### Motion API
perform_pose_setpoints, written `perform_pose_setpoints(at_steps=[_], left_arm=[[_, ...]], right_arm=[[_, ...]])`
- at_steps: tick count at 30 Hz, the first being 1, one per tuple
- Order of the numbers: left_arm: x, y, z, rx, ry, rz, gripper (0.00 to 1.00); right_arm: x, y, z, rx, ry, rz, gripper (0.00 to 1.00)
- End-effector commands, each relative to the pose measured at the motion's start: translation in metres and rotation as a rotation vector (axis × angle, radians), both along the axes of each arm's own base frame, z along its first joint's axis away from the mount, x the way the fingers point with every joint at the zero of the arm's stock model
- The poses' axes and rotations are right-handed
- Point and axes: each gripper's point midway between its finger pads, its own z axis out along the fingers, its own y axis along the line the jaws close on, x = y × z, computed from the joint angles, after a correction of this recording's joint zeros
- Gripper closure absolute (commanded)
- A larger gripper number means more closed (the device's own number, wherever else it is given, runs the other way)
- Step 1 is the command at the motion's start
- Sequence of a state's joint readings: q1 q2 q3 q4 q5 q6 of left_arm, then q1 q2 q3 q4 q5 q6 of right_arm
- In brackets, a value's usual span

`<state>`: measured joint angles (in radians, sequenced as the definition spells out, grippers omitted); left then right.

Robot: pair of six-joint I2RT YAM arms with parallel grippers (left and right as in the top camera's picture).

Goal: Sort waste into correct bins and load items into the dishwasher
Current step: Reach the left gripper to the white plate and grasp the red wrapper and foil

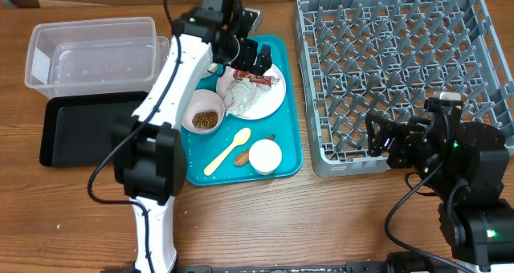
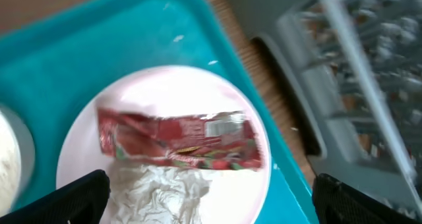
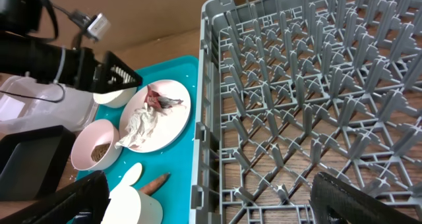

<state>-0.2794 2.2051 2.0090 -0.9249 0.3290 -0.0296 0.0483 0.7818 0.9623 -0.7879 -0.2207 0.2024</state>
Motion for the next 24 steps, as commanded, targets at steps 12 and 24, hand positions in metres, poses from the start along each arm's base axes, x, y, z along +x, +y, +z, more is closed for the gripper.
perform_pose_setpoints(at_steps=[12,24], left_arm=[[0.018,0.022,0.133,0.195,-0.25,0.291,0.0],[0.003,0.01,0.008,0.34,0.052,0.217,0.0]], right_arm=[[0.003,0.002,0.007,0.002,-0.01,0.007,0.0],[0.0,0.003,-0.012,0.004,0.08,0.011,0.0]])
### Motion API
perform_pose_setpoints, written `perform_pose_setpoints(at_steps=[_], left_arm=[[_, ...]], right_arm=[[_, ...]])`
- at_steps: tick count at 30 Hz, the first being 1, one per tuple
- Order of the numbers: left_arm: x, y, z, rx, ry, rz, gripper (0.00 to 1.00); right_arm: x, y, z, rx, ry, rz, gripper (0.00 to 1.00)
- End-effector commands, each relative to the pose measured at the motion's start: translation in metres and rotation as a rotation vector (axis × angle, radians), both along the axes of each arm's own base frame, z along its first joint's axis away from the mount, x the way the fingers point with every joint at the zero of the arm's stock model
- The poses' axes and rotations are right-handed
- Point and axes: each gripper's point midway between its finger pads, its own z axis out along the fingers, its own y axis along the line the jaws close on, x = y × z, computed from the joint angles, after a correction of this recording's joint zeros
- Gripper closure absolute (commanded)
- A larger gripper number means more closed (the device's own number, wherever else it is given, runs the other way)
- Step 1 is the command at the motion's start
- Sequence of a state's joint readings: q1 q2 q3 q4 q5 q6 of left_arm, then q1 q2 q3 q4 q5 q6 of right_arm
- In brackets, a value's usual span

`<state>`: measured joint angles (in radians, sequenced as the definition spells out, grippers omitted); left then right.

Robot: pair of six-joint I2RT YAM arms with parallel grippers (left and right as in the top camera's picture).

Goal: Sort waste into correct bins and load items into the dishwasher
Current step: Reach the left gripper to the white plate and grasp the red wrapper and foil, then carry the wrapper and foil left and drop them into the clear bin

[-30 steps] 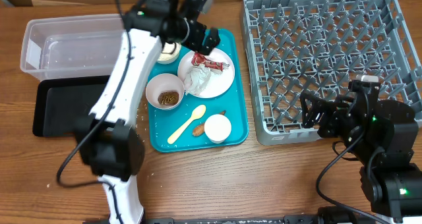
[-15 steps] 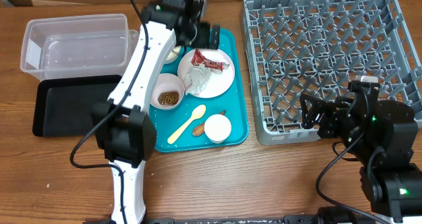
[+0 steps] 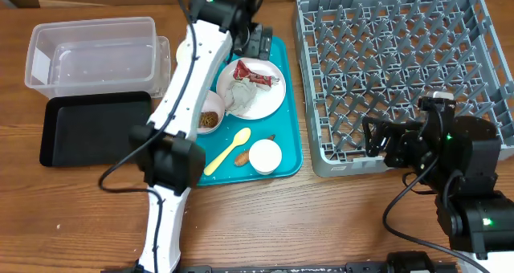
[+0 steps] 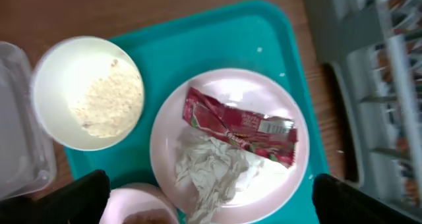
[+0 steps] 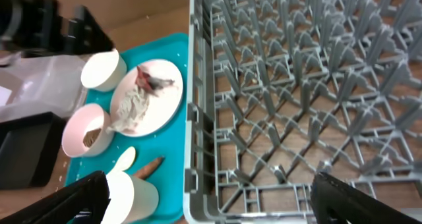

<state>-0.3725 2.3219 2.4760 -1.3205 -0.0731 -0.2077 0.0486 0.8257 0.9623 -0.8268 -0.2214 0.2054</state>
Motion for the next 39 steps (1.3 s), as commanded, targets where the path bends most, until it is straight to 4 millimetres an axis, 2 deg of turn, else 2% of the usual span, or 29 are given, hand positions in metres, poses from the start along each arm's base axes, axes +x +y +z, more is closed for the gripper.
perform_pose_setpoints(at_steps=[1,6,12,17,19,21,28,30,32,34,35,37,38,39], left_arm=[[-0.005,-0.013,-0.069,0.046,0.143,-0.018,0.0],[-0.023,-0.018,-0.115,0.098,0.27,-0.037,0.0],[-0.026,-0.018,-0.158,0.128,0.338,-0.04,0.0],[-0.026,-0.018,-0.173,0.136,0.356,-0.043,0.0],[-0.023,-0.019,-0.173,0.131,0.344,-0.043,0.08],[-0.02,-0.02,-0.173,0.125,0.331,-0.043,0.22],[-0.017,-0.021,-0.173,0.121,0.32,-0.043,0.96],[-0.017,-0.021,-0.173,0.121,0.32,-0.044,0.96],[-0.017,-0.022,-0.171,0.119,0.315,-0.044,0.96],[-0.014,-0.022,-0.155,0.111,0.296,-0.045,0.96],[-0.01,-0.023,-0.131,0.088,0.265,-0.044,0.96],[-0.004,-0.023,-0.102,0.066,0.216,-0.042,0.96],[-0.001,-0.023,-0.082,0.05,0.178,-0.038,0.96],[0.005,-0.017,-0.043,0.021,0.103,-0.029,0.96]], right_arm=[[-0.002,0.003,0.003,0.005,0.015,0.011,0.0],[-0.002,0.003,-0.006,0.003,0.056,0.011,0.0],[0.002,0.003,-0.014,0.002,0.087,0.011,0.0],[0.005,0.003,-0.02,0.001,0.111,0.011,0.0],[0.006,0.003,-0.023,0.0,0.122,0.011,0.0],[0.008,0.003,-0.026,0.0,0.135,0.011,0.0],[0.011,0.005,-0.034,0.007,0.168,0.017,0.0],[0.01,0.008,-0.034,0.016,0.171,0.027,0.0],[0.01,0.008,-0.034,0.018,0.171,0.029,0.0],[0.01,0.008,-0.034,0.018,0.171,0.029,0.0],[0.01,0.008,-0.034,0.017,0.171,0.029,0.0],[0.01,0.008,-0.034,0.017,0.171,0.029,0.0],[0.01,0.008,-0.034,0.017,0.17,0.029,0.0],[0.01,0.008,-0.034,0.017,0.17,0.029,0.0]])
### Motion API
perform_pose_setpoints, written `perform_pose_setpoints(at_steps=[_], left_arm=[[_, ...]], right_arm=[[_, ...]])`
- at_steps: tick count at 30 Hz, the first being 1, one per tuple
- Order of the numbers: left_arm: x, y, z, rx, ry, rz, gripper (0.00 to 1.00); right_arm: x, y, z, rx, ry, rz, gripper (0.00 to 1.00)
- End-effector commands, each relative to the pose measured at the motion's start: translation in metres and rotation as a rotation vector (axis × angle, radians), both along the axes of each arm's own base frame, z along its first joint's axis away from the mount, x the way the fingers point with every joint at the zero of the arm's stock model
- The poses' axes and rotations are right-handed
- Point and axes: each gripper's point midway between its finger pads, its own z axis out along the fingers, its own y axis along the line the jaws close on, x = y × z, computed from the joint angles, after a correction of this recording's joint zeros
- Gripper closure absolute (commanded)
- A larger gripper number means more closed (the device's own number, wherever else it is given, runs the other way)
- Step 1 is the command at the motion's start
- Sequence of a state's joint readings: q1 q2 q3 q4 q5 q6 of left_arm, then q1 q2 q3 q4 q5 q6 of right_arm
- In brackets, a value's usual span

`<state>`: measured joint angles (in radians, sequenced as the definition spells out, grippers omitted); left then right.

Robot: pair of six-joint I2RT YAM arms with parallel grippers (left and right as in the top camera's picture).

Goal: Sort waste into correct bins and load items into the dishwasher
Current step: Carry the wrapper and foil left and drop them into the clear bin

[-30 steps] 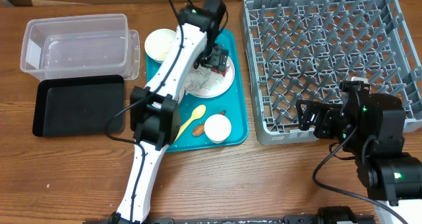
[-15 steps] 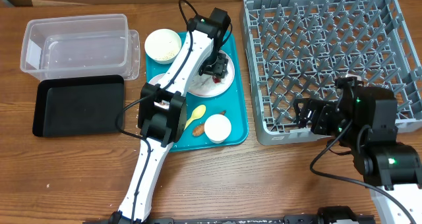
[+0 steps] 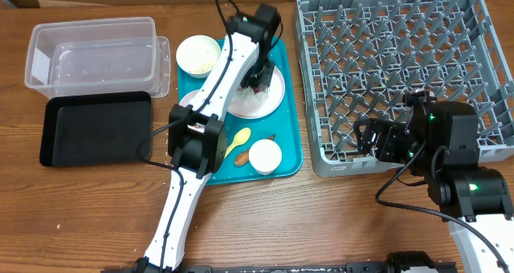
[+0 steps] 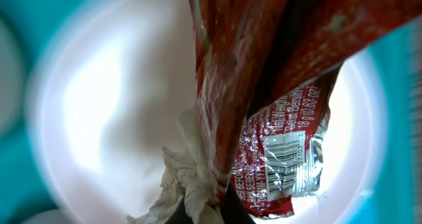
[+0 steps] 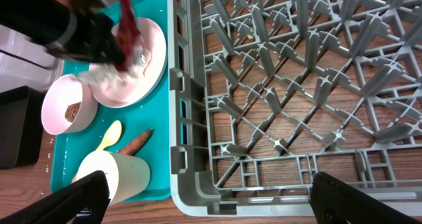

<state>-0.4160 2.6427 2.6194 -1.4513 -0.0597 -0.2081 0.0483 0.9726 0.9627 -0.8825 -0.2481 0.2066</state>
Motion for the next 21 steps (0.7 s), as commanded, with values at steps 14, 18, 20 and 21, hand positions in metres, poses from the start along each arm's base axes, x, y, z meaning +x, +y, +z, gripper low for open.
perform_pose_setpoints(at_steps=[14,18,20,21], left_arm=[[0.038,0.239,0.175,-0.028,-0.355,0.473,0.96],[0.047,0.286,0.148,-0.048,-0.329,0.575,0.96],[0.048,0.301,0.133,-0.046,-0.306,0.601,0.96],[0.048,0.306,0.125,-0.042,-0.292,0.613,0.95]], right_arm=[[0.003,0.003,0.013,0.01,-0.033,0.01,0.0],[0.003,0.003,0.013,0.011,-0.033,0.01,0.0],[0.002,0.005,0.013,0.016,-0.033,0.015,0.0],[0.002,0.006,0.013,0.021,-0.032,0.019,0.0]])
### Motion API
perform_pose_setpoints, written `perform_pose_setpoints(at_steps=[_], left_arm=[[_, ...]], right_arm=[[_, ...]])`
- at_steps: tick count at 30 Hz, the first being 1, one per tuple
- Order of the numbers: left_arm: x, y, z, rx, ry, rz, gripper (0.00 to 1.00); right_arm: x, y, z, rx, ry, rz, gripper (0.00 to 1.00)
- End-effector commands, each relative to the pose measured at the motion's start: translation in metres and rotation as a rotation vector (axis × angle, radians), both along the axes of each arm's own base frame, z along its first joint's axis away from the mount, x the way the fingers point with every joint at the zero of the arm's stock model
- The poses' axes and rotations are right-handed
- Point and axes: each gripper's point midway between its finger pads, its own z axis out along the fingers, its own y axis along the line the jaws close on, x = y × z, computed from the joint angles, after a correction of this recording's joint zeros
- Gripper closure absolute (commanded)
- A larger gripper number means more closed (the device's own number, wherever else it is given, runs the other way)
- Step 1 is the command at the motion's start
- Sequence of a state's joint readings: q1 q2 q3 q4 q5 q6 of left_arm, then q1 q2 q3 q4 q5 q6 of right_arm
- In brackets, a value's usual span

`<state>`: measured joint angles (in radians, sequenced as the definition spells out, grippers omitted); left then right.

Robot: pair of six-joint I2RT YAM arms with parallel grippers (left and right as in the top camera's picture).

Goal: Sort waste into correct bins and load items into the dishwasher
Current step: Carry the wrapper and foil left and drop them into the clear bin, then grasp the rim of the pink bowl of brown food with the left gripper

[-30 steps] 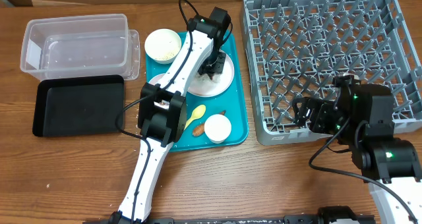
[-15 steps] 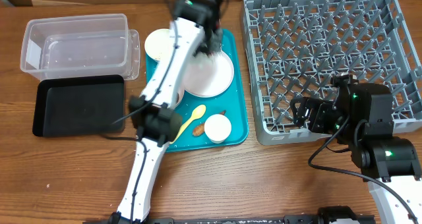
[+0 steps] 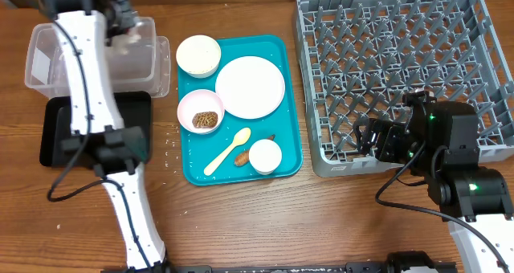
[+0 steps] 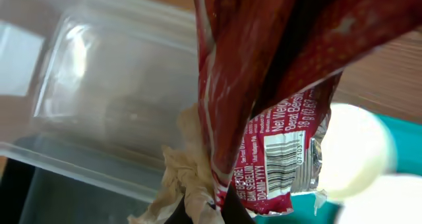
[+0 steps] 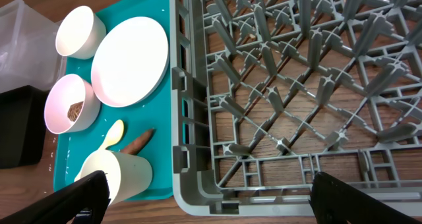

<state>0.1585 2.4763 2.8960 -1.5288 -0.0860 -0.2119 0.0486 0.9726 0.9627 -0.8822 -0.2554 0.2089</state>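
My left gripper (image 4: 211, 214) is shut on a red snack wrapper (image 4: 264, 85) and a crumpled napkin (image 4: 184, 181). It holds them above the clear plastic bin (image 4: 99, 99). From overhead the left gripper (image 3: 120, 14) is at the right end of the clear bin (image 3: 56, 60). The white plate (image 3: 250, 86) on the teal tray (image 3: 281, 48) is bare. My right gripper (image 5: 210, 201) is open over the near left corner of the grey dish rack (image 5: 297, 85), holding nothing.
The tray also carries a white bowl of powder (image 3: 198, 55), a pink bowl of brown bits (image 3: 201, 111), a yellow spoon (image 3: 227, 151), a brown food scrap (image 3: 243, 155) and a white cup (image 3: 265, 156). A black tray (image 3: 96, 128) lies in front of the clear bin.
My left gripper, still shut on the wrapper and napkin, was at the white plate and is now far left over the clear bin. The plate is left bare. The right arm has not moved.
The left gripper was open above the plate with the wrapper and napkin lying on it, then farther back with the whole plate in view. Then it was shut on both at the plate. Now it holds them over the clear bin.
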Motion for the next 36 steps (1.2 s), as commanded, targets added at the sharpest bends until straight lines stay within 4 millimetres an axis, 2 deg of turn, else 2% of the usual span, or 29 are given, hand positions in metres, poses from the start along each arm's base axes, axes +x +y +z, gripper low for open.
perform_pose_setpoints(at_steps=[1,2,5,6,8,10,11,13,16,20,22,26,30,33,36], left_arm=[[0.003,0.011,-0.046,-0.048,0.084,0.036,0.92],[0.003,0.014,-0.054,-0.051,0.097,0.042,0.82],[0.003,0.021,-0.072,-0.05,0.123,0.055,0.14],[0.004,0.025,-0.075,-0.043,0.12,0.061,0.0],[0.008,0.024,-0.07,-0.046,0.096,0.058,0.0],[0.012,0.023,-0.054,-0.05,0.053,0.051,0.0],[0.014,0.02,-0.036,-0.038,0.014,0.033,0.0],[0.014,0.016,-0.014,-0.027,-0.028,0.008,0.0],[0.01,-0.001,0.027,-0.037,-0.11,-0.065,0.0],[-0.013,-0.036,0.079,-0.063,-0.183,-0.169,0.0],[-0.032,-0.051,0.093,-0.065,-0.17,-0.191,0.0],[-0.045,-0.08,0.111,-0.114,-0.192,-0.268,0.0],[-0.059,-0.129,0.124,-0.246,-0.202,-0.406,0.0],[-0.073,-0.153,0.11,-0.235,-0.116,-0.468,0.0],[-0.092,-0.169,0.076,-0.188,0.042,-0.484,0.02]], right_arm=[[0.002,0.005,0.013,0.018,-0.033,0.018,0.0],[0.002,0.005,0.013,0.018,-0.032,0.018,0.0],[0.002,0.005,0.013,0.017,-0.033,0.018,0.0],[0.002,0.005,0.013,0.017,-0.033,0.018,0.0],[0.002,0.005,0.013,0.017,-0.033,0.018,0.0],[0.002,0.005,0.013,0.017,-0.034,0.018,0.0],[0.002,0.005,0.013,0.017,-0.034,0.018,0.0],[0.002,0.005,0.013,0.016,-0.034,0.018,0.0],[0.003,0.005,0.014,0.017,-0.038,0.018,0.0],[0.004,0.005,0.015,0.017,-0.044,0.018,0.0],[0.005,0.005,0.015,0.027,-0.042,0.008,0.0],[0.005,0.005,0.015,0.054,-0.028,-0.021,0.0],[0.002,0.005,0.012,0.053,-0.011,-0.021,0.0],[-0.001,0.005,0.009,0.05,0.005,-0.021,0.0],[-0.001,0.004,0.009,0.045,0.007,-0.021,0.0]])
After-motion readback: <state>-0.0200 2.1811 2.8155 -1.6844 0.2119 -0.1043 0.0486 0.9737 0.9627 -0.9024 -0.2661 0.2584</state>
